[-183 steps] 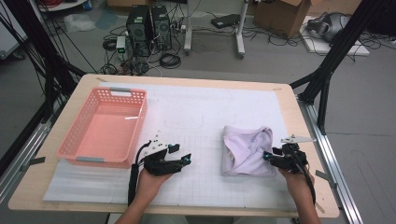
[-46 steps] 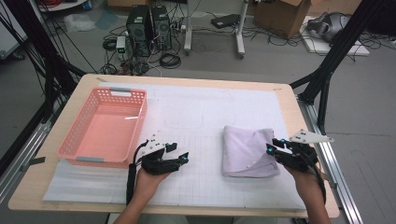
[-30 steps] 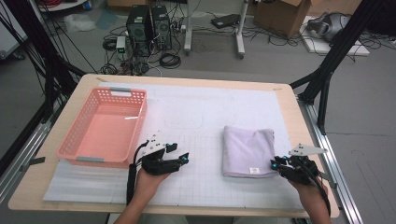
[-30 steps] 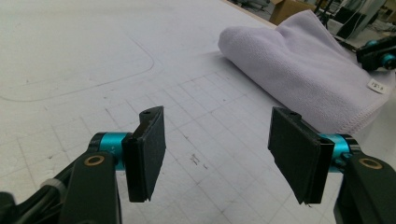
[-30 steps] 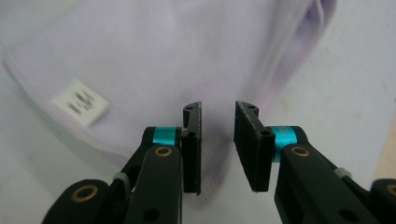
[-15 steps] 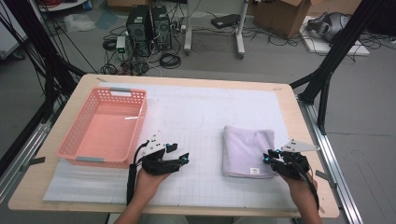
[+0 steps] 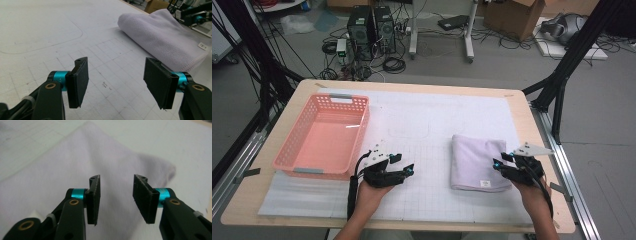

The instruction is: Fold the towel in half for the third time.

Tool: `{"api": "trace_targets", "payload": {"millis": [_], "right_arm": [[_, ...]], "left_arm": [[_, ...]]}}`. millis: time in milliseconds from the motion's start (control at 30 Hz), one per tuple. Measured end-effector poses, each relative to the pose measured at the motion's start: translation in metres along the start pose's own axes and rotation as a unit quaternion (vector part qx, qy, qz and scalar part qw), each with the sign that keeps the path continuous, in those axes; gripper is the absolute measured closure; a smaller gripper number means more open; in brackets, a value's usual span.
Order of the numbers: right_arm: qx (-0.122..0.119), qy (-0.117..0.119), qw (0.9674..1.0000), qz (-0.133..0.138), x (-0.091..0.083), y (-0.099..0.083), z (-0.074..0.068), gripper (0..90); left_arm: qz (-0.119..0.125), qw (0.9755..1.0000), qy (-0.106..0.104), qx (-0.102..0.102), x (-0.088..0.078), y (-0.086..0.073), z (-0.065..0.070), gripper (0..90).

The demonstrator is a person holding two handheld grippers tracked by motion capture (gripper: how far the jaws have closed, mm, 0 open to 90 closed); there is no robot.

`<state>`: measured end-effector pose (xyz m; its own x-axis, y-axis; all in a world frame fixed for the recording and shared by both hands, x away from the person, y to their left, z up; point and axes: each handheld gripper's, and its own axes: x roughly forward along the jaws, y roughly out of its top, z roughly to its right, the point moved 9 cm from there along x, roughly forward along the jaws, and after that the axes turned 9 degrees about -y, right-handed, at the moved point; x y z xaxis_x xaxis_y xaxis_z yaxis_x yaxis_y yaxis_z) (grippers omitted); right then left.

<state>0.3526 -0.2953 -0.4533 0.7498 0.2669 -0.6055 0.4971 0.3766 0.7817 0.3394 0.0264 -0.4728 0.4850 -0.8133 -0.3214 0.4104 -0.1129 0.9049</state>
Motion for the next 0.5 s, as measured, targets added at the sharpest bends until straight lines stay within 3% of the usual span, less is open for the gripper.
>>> {"api": "trace_targets", "payload": {"millis": [100, 267, 500], "right_arm": [[-0.015, 0.004, 0.9999, 0.002, 0.021, 0.019, -0.007, 59.5], [-0.025, 0.031, 0.9989, -0.026, 0.054, 0.035, -0.022, 64.0], [-0.026, 0.043, 0.9969, -0.061, 0.091, 0.038, -0.034, 65.0]], "left_arm": [[0.003, 1.0, -0.001, -0.001, -0.001, 0.001, 0.0, 37.0], [0.002, 1.0, -0.001, -0.002, -0.001, 0.0, -0.001, 37.0], [0.0, 1.0, -0.001, 0.001, -0.001, 0.0, -0.001, 37.0]]}}
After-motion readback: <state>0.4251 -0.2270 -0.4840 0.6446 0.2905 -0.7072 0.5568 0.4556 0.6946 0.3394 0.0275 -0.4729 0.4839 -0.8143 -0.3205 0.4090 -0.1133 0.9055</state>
